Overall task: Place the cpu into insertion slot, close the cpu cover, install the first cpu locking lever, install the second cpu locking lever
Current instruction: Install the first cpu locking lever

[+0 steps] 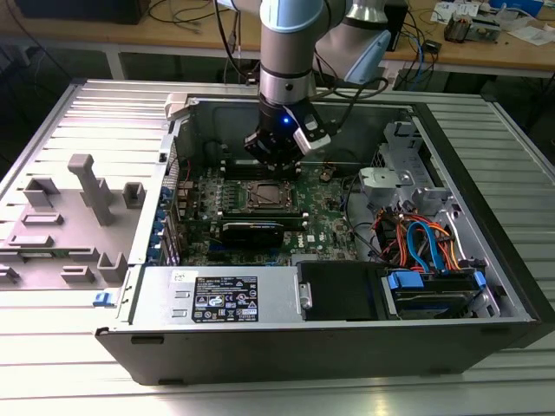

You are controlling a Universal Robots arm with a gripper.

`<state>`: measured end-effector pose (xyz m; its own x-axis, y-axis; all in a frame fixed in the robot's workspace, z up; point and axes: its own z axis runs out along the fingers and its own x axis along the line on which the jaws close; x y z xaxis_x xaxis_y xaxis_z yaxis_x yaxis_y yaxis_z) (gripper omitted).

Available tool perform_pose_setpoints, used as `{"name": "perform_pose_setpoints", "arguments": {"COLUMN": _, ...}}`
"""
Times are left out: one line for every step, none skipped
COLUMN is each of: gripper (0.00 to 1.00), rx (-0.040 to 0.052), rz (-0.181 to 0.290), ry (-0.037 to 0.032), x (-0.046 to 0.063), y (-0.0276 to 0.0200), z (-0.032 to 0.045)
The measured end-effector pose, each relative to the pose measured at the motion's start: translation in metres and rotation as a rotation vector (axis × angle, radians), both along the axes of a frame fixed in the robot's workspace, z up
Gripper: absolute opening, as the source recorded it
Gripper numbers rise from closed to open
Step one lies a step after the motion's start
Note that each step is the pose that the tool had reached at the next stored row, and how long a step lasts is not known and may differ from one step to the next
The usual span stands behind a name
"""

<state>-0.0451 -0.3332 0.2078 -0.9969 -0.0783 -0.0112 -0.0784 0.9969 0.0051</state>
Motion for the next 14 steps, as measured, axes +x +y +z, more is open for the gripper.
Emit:
{"name": "perform_pose_setpoints", "arguments": {"gripper": 0.11, "rx": 0.0004, "rz": 0.0, "ry": -0.0001, "x": 0.0001, "y": 0.0001, "z": -0.0007}}
{"name": "perform_pose_setpoints", "arguments": {"gripper": 0.11, "rx": 0.0007, "rz": 0.0, "ry": -0.0001, "x": 0.0001, "y": 0.0, "z": -0.0015}}
{"name": "perform_pose_setpoints", "arguments": {"gripper": 0.11, "rx": 0.0009, "rz": 0.0, "ry": 0.0001, "x": 0.0001, "y": 0.0, "z": -0.0018}}
{"name": "perform_pose_setpoints", "arguments": {"gripper": 0.11, "rx": 0.0012, "rz": 0.0, "ry": 0.0002, "x": 0.0003, "y": 0.0, "z": -0.0019}}
{"name": "perform_pose_setpoints", "arguments": {"gripper": 0.11, "rx": 0.0016, "rz": 0.0, "ry": 0.0001, "x": 0.0003, "y": 0.0, "z": -0.002}}
{"name": "perform_pose_setpoints", "arguments": {"gripper": 0.11, "rx": 0.0018, "rz": 0.0, "ry": 0.0, "x": 0.0004, "y": 0.0, "z": -0.0021}}
{"name": "perform_pose_setpoints", "arguments": {"gripper": 0.11, "rx": 0.0018, "rz": 0.0, "ry": -0.0001, "x": 0.0005, "y": 0.0, "z": -0.0021}}
{"name": "perform_pose_setpoints", "arguments": {"gripper": 0.11, "rx": 0.0018, "rz": 0.0, "ry": -0.0001, "x": 0.0005, "y": 0.0, "z": -0.0021}}
{"name": "perform_pose_setpoints", "arguments": {"gripper": 0.11, "rx": 0.0018, "rz": 0.0, "ry": -0.0001, "x": 0.0005, "y": 0.0, "z": -0.0021}}
{"name": "perform_pose_setpoints", "arguments": {"gripper": 0.11, "rx": 0.0019, "rz": 0.0, "ry": -0.0001, "x": 0.0005, "y": 0.0, "z": -0.0021}}
{"name": "perform_pose_setpoints", "arguments": {"gripper": 0.11, "rx": 0.002, "rz": 0.0, "ry": -0.0002, "x": 0.0006, "y": 0.0001, "z": -0.002}}
{"name": "perform_pose_setpoints", "arguments": {"gripper": 0.11, "rx": 0.0019, "rz": 0.0, "ry": -0.0001, "x": 0.0006, "y": 0.0001, "z": -0.0017}}
{"name": "perform_pose_setpoints", "arguments": {"gripper": 0.11, "rx": 0.0019, "rz": 0.0, "ry": -0.0001, "x": 0.0006, "y": 0.0001, "z": -0.0013}}
{"name": "perform_pose_setpoints", "arguments": {"gripper": 0.11, "rx": 0.002, "rz": 0.0, "ry": -0.0002, "x": 0.0006, "y": 0.0001, "z": -0.0013}}
